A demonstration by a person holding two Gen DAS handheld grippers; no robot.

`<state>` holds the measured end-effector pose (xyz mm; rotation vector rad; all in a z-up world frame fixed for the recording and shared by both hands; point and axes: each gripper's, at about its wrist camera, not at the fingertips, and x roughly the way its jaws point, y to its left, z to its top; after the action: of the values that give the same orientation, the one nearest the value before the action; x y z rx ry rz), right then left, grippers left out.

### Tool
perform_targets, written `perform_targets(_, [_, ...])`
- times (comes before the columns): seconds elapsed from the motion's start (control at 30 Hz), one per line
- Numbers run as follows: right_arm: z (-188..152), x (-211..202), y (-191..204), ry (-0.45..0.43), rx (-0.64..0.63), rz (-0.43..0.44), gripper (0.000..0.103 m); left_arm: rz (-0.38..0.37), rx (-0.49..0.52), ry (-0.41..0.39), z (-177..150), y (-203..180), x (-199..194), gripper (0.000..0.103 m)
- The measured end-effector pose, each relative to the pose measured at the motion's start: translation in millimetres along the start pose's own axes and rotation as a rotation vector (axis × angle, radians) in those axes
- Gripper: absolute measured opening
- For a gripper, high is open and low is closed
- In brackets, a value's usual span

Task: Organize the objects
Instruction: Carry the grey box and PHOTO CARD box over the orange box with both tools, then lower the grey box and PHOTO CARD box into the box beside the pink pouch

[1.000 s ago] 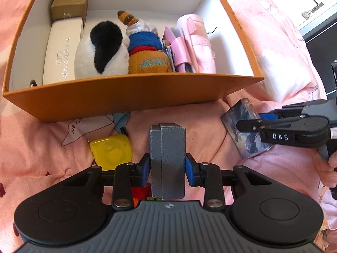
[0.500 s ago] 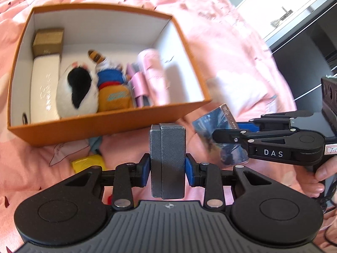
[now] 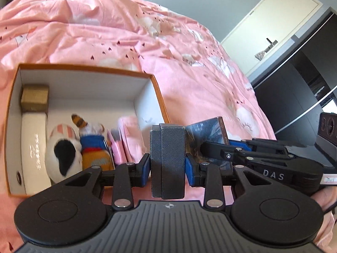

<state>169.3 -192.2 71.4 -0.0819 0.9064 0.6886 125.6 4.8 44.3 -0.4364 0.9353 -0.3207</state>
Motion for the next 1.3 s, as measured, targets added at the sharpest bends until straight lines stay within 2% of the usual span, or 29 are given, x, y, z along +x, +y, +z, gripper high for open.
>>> perform_targets(0.1, [11, 0, -4, -0.021, 0.038, 0.014, 0.024, 0.046, 0.025, -0.034, 9, -2, 5, 0.038])
perform_targets(0.37, [26, 29, -22, -0.041, 0.143, 0.008, 0.024, 0.001, -0.042, -0.047, 32, 23, 32, 0.038])
perform_targets(0.63, [31, 39, -49, -0.059, 0.246, -0.003, 0.024, -0.121, -0.174, 0.044, 32, 45, 77, 0.038])
perform_targets(0.77, [31, 37, -59, -0.064, 0.273, 0.019, 0.024, -0.138, -0.215, 0.108, 24, 48, 96, 0.038])
perform_targets(0.93, [29, 45, -61, -0.041, 0.275, 0.047, 0.024, -0.076, -0.225, 0.178, 16, 48, 116, 0.038])
perform_targets(1.03, [27, 53, -57, -0.021, 0.262, 0.053, 0.024, -0.033, -0.194, 0.193, 14, 41, 120, 0.038])
perform_targets(1.17, [26, 62, -50, 0.002, 0.220, 0.021, 0.024, 0.066, -0.142, 0.224, 16, 30, 117, 0.038])
perform_targets(1.3, [23, 70, -39, 0.034, 0.154, -0.001, 0.024, 0.129, -0.107, 0.247, 15, 27, 112, 0.038])
